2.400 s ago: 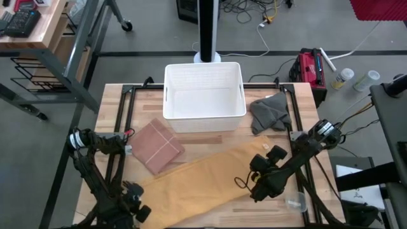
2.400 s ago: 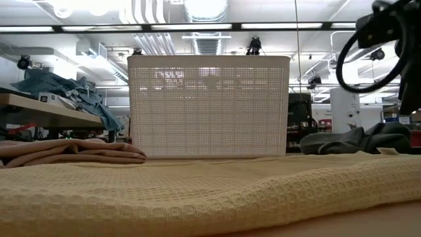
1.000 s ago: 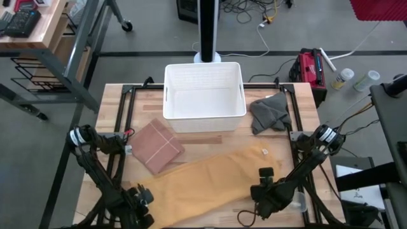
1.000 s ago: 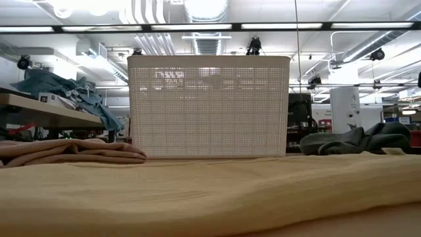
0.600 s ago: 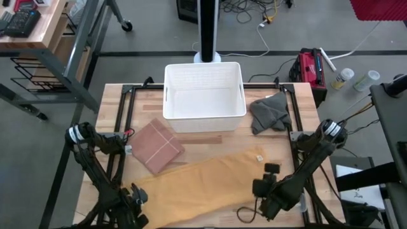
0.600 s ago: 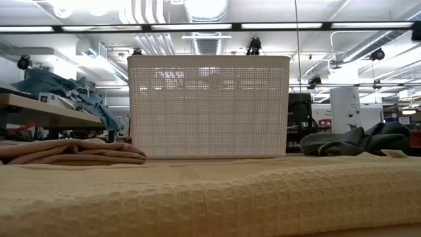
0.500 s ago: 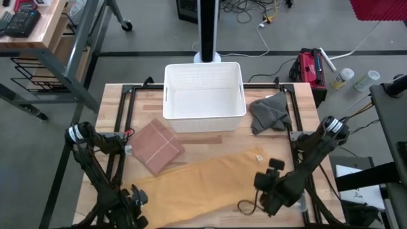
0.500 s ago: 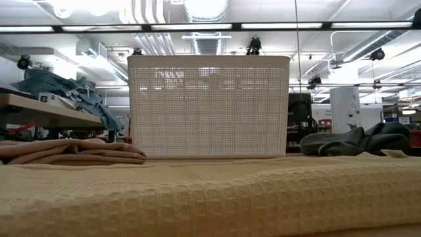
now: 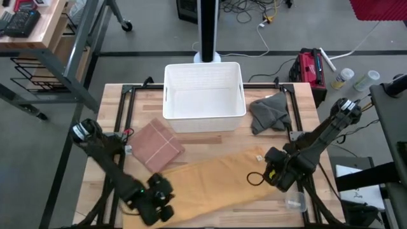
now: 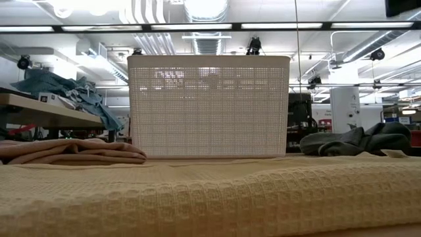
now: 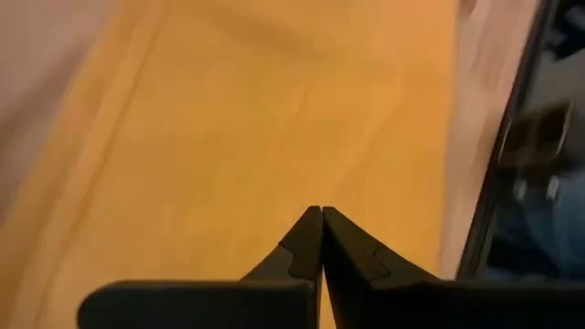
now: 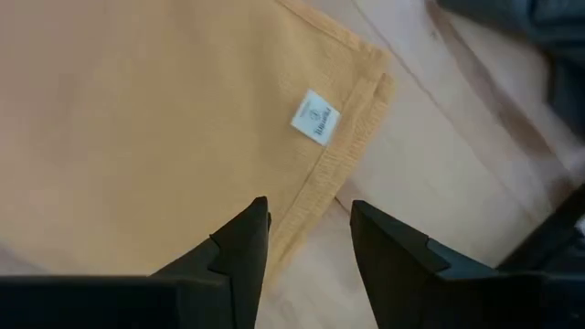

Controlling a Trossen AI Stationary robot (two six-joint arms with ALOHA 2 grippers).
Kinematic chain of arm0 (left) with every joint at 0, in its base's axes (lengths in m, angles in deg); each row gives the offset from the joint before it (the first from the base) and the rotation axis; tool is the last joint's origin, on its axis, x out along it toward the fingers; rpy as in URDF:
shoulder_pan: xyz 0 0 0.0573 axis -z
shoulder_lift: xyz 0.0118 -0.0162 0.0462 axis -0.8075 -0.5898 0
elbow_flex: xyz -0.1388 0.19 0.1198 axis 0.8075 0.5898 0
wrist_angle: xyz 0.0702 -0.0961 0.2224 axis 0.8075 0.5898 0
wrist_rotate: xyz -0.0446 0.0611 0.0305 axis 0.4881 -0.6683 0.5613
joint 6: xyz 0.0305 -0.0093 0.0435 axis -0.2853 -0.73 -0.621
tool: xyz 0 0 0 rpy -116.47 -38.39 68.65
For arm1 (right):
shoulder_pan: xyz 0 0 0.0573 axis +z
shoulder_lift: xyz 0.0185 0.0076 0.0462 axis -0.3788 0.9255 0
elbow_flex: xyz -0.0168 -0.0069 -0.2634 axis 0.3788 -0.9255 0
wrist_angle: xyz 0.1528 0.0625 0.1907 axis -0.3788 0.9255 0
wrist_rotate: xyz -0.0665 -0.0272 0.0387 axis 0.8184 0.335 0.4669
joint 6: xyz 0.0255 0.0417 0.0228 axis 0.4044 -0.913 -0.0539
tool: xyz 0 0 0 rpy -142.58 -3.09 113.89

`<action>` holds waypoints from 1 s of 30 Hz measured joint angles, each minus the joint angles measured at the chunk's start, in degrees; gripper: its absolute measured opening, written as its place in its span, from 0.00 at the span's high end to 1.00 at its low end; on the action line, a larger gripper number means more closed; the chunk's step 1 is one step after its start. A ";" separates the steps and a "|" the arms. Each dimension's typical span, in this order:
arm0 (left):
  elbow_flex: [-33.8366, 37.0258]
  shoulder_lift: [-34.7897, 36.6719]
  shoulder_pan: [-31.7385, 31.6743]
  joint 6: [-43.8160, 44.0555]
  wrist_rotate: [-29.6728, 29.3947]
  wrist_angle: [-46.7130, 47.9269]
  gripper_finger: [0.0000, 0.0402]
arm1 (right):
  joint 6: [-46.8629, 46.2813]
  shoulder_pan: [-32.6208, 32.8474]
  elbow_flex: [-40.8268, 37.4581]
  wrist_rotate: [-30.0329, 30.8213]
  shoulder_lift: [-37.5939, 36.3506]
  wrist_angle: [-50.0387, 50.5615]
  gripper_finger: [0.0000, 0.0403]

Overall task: Fold towel
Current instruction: Fold the yellow towel

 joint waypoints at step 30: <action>-0.60 -20.37 -25.01 -27.78 20.55 -30.16 1.00 | -0.90 -7.62 -11.95 -4.87 8.02 -15.95 0.54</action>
